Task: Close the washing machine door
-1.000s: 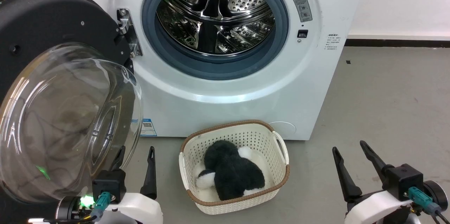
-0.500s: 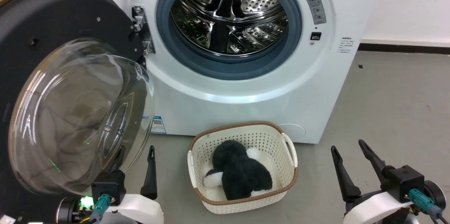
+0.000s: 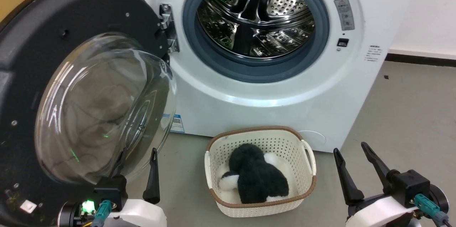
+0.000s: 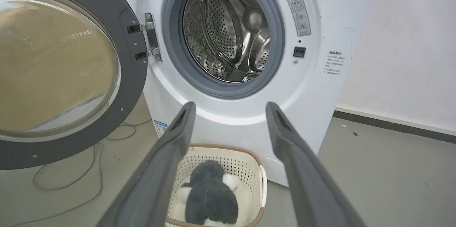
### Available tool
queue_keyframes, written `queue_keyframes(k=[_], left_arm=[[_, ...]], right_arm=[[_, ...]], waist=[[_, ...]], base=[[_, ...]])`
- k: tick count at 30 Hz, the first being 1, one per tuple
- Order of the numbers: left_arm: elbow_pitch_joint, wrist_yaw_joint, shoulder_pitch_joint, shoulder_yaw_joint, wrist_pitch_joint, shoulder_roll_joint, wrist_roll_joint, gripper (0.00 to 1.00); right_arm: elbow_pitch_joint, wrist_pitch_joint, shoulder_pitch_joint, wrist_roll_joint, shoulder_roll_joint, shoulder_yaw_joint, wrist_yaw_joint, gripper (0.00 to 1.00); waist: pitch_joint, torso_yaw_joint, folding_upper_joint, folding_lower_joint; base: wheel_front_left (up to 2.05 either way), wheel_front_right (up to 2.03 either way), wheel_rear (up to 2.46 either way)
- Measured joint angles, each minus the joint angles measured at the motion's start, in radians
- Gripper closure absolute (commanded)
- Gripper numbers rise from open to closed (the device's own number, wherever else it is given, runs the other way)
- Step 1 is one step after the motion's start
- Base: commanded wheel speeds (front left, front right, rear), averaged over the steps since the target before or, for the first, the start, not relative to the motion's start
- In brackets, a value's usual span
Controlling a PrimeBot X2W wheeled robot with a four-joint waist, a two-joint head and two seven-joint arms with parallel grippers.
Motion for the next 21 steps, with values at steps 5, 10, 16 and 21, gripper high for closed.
queue_keyframes(k=[5, 10, 16, 21], left_arm=[[0.000, 0.005, 0.004, -0.001, -0.010, 0.000, 0.000, 0.00], [0.000, 0.006, 0.005, -0.005, -0.019, 0.000, -0.002, 0.00], [0.001, 0.014, 0.015, -0.006, -0.032, 0.000, -0.008, 0.00], [-0.004, 0.016, 0.018, 0.000, -0.044, 0.000, -0.009, 0.00]], right_arm=[[0.001, -0.009, 0.001, 0.005, 0.000, 0.004, 0.000, 0.00], [0.008, -0.018, 0.004, 0.019, 0.000, 0.008, 0.000, 0.00], [0.012, -0.032, 0.013, 0.028, 0.000, 0.017, 0.000, 0.00], [0.013, -0.042, 0.013, 0.031, 0.000, 0.026, 0.000, 0.00]], waist=[[0.000, 0.030, 0.0000, 0.0000], [-0.002, 0.064, 0.0000, 0.0000], [-0.010, 0.108, 0.0000, 0.0000], [-0.013, 0.139, 0.0000, 0.0000]], base=[[0.00, 0.00, 0.00], [0.00, 0.00, 0.00], [0.00, 0.00, 0.00], [0.00, 0.00, 0.00]])
